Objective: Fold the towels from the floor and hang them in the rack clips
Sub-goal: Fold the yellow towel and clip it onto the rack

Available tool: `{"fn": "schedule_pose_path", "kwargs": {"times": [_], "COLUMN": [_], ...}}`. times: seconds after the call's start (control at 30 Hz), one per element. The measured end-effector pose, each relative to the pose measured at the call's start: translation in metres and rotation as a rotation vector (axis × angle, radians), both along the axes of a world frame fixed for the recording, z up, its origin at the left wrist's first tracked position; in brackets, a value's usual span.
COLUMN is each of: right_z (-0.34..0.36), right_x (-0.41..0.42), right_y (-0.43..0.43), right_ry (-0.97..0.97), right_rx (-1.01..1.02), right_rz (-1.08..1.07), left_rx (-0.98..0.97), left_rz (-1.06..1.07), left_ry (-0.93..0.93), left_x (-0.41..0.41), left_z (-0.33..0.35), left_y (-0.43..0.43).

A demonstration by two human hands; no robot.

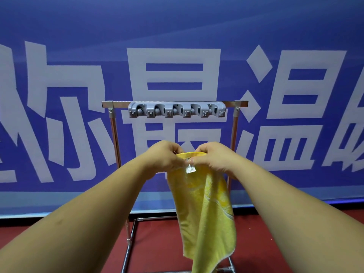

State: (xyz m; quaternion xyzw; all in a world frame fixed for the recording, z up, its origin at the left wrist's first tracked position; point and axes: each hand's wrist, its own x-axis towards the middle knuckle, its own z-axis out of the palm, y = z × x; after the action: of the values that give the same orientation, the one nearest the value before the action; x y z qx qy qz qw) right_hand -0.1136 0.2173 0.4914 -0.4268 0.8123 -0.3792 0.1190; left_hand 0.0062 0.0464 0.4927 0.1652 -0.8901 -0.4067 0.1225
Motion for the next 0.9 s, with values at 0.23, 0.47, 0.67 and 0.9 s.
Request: {"fn": "schedule_pose_path", "kwargs": {"times": [0.23, 0.47, 0.67, 0.9], "right_z": [0.002, -0.003, -0.018, -0.026], "right_x": [-0.002, -0.024, -0.048, -0.056], "right_y": [-0.003, 0.029, 0.068, 0.088], "right_ry": [0.08, 0.175, 0.208, 0.065], "right_rx": [0.044, 0.173, 0.317, 0.217], "right_rz": [-0.043, -0.082, -0.174, -0.298], "left_rx": [0.046, 0.154, 0.233, 0.363], "left_rz": [-0.012, 0.175, 0.201, 0.145], "left_ry": [0.034, 0.19, 0.175, 0.09], "left_x": [0.007, 0.019, 0.036, 0.053], "left_z": [0.014, 0.004, -0.012, -0.019], "left_y": [-0.011, -0.042, -0.069, -0.081]}}
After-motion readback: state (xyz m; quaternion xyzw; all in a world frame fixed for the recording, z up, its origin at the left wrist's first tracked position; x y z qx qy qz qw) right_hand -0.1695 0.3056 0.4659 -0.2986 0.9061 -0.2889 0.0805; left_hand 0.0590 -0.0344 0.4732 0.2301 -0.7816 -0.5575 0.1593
